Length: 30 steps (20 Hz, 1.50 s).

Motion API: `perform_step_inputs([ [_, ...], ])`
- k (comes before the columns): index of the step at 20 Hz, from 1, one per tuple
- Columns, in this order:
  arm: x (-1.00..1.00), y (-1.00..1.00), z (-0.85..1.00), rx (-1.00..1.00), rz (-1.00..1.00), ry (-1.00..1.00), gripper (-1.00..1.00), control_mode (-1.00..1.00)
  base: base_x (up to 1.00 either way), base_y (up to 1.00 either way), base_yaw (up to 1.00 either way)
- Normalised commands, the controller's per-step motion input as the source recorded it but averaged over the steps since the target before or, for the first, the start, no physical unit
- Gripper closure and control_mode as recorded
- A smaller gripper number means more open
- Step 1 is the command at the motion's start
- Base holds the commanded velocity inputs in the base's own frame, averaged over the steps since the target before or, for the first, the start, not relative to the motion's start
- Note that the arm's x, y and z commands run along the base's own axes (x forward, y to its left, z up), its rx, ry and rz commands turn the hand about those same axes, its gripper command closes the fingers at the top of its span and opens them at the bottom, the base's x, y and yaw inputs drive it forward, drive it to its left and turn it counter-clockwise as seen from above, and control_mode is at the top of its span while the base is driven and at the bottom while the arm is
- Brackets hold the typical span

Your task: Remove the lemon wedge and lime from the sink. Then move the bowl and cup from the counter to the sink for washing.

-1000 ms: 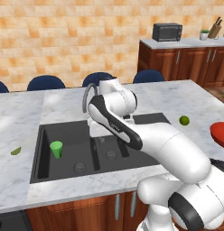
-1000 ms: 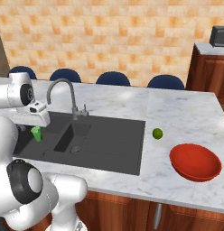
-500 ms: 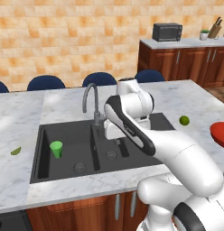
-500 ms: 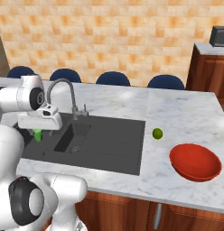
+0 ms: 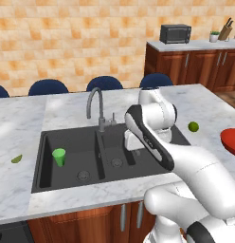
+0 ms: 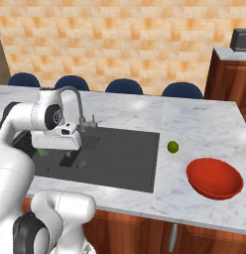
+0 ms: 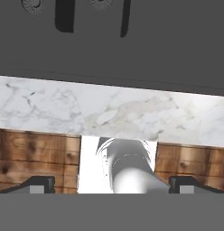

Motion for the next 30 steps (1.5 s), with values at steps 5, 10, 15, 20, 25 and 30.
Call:
perform_step_inputs([
  [5, 0.00, -0.42, -0.18, 0.15, 0.01, 0.00, -1.00, -1.00, 0.00, 0.00, 0.00],
  [10, 0.00, -0.43, -0.05, 0.21, 0.00, 0.13, -1.00, -1.00, 0.00, 0.00, 0.00],
  [15, -0.03, -0.51, -0.02, 0.16, 0.07, 0.07, -1.00, -1.00, 0.00, 0.00, 0.00],
  [20, -0.10, -0.51, -0.06, 0.17, 0.03, 0.01, -1.00, -1.00, 0.00, 0.00, 0.00],
  [25, -0.08, -0.44, -0.08, 0.15, -0.03, -0.01, -1.00, -1.00, 0.00, 0.00, 0.00],
  [30, -0.05, -0.49, -0.02, 0.13, 0.00, 0.00, -1.00, -1.00, 0.00, 0.00, 0.00],
])
